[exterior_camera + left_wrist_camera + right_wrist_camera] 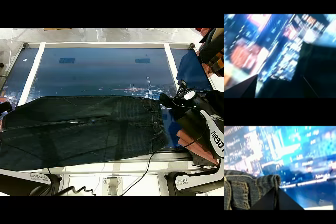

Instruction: Fold the clothes and pants, and hang the long-sleeved shirts on hangers.

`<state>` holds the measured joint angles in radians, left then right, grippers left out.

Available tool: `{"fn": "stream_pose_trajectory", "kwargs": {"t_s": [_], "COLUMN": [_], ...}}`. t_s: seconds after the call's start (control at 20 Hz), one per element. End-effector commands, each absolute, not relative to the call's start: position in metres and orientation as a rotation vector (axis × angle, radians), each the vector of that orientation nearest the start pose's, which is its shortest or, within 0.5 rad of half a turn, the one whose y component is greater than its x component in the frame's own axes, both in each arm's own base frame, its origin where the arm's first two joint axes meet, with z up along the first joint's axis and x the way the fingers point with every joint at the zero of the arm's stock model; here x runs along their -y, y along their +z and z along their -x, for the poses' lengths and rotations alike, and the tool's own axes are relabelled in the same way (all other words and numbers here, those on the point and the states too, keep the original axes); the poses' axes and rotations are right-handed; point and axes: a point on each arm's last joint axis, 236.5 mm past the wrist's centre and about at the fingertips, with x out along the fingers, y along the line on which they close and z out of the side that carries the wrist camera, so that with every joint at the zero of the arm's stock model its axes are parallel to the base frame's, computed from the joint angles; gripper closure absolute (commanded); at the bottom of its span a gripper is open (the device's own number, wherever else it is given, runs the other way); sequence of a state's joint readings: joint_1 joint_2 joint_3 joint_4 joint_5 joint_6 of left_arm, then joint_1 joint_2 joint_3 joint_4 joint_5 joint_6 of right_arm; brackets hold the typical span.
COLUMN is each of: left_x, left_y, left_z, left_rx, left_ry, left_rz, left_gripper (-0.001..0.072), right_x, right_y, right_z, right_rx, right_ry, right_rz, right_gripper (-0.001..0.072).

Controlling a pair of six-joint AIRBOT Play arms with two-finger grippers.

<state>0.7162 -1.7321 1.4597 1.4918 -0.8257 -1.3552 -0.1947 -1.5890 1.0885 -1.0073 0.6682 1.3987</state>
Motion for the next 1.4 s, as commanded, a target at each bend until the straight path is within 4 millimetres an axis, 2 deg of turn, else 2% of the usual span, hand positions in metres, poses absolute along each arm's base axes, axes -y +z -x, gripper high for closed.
{"fn": "stream_pose_trajectory", "kwargs": {"t_s": [0.0,0.15,0.35,0.45,0.5,0.65,0.8,0.9,0.95,1.25,1.3,1.35], "left_x": [-0.334,-0.337,-0.335,-0.325,-0.319,-0.308,-0.305,-0.311,-0.314,-0.319,-0.320,-0.322], "left_y": [-0.059,-0.069,-0.081,-0.082,-0.081,-0.080,-0.074,-0.070,-0.071,-0.096,-0.097,-0.097], "left_z": [-0.412,-0.383,-0.329,-0.317,-0.321,-0.349,-0.390,-0.412,-0.421,-0.455,-0.461,-0.465], "left_rx": [-1.042,-1.145,-1.290,-1.303,-1.273,-1.167,-1.030,-0.961,-0.940,-0.903,-0.894,-0.885], "left_ry": [0.508,0.520,0.521,0.444,0.390,0.289,0.221,0.240,0.258,0.315,0.323,0.333], "left_rz": [0.345,0.348,0.484,0.565,0.609,0.680,0.638,0.581,0.558,0.434,0.407,0.377], "left_gripper": [0.0126,0.0124,0.0125,0.0150,0.0175,0.0173,0.0172,0.0151,0.0124,0.0085,0.0094,0.0174], "right_x": [0.021,0.020,0.019,0.013,0.008,-0.004,-0.008,-0.007,-0.007,-0.007,-0.007,-0.007], "right_y": [-0.086,-0.086,-0.087,-0.090,-0.091,-0.085,-0.080,-0.080,-0.080,-0.080,-0.080,-0.080], "right_z": [-0.477,-0.477,-0.475,-0.471,-0.470,-0.483,-0.491,-0.492,-0.492,-0.492,-0.492,-0.492], "right_rx": [-1.035,-1.037,-1.044,-1.069,-1.075,-1.019,-0.980,-0.975,-0.975,-0.976,-0.975,-0.975], "right_ry": [-0.040,-0.039,-0.035,0.009,0.036,0.047,0.044,0.042,0.042,0.039,0.038,0.038], "right_rz": [-0.511,-0.511,-0.509,-0.434,-0.391,-0.356,-0.343,-0.343,-0.343,-0.349,-0.351,-0.350], "right_gripper": [0.0679,0.0679,0.0679,0.0678,0.0678,0.0678,0.0679,0.0678,0.0679,0.0679,0.0679,0.0678]}}
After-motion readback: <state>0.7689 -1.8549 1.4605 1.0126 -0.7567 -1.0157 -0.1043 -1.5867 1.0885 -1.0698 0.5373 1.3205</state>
